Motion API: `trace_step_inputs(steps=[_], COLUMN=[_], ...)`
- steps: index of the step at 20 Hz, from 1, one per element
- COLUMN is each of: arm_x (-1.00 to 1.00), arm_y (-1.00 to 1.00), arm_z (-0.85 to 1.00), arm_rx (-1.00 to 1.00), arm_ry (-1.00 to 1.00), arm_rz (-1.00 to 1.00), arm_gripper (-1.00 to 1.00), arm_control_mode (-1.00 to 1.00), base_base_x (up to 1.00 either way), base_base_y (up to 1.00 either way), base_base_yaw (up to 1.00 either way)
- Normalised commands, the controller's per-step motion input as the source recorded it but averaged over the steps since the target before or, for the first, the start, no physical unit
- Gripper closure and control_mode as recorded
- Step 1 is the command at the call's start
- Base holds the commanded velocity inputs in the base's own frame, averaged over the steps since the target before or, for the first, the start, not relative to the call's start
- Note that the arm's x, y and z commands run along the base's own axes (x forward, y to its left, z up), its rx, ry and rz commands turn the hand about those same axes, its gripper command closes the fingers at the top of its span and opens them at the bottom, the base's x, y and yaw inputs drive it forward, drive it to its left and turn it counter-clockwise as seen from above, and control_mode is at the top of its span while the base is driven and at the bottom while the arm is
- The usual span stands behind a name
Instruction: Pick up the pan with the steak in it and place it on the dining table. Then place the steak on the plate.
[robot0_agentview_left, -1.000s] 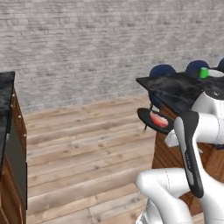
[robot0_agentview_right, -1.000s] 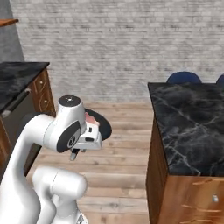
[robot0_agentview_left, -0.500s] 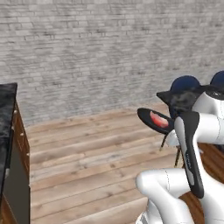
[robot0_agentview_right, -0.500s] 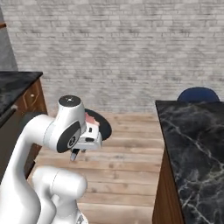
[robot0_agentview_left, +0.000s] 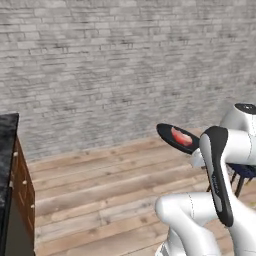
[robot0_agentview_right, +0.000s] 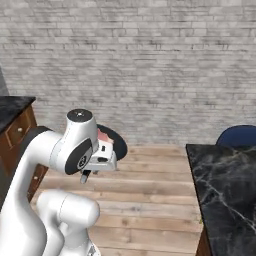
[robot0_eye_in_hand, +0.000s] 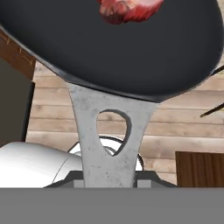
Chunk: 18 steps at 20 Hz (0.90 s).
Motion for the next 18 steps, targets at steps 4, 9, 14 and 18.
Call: trace_step_inputs(steps=[4, 9, 14, 18], arm_x=[0.00, 0.00, 0.00, 0.00], arm_y=[0.00, 0.00, 0.00, 0.00], arm_z=[0.00, 0.00, 0.00, 0.00], arm_rx=[0.00, 0.00, 0.00, 0.00], arm_ry=[0.00, 0.00, 0.00, 0.00], arm_rz=[0.00, 0.00, 0.00, 0.00], arm_gripper=[1.00, 1.00, 1.00, 1.00], arm_control_mode=[1.00, 1.00, 1.00, 1.00], base_base_x=[1.00, 1.00, 1.00, 1.00], base_base_y=[0.26, 0.28, 0.28, 0.29], base_base_yaw=[0.00, 0.00, 0.00, 0.00])
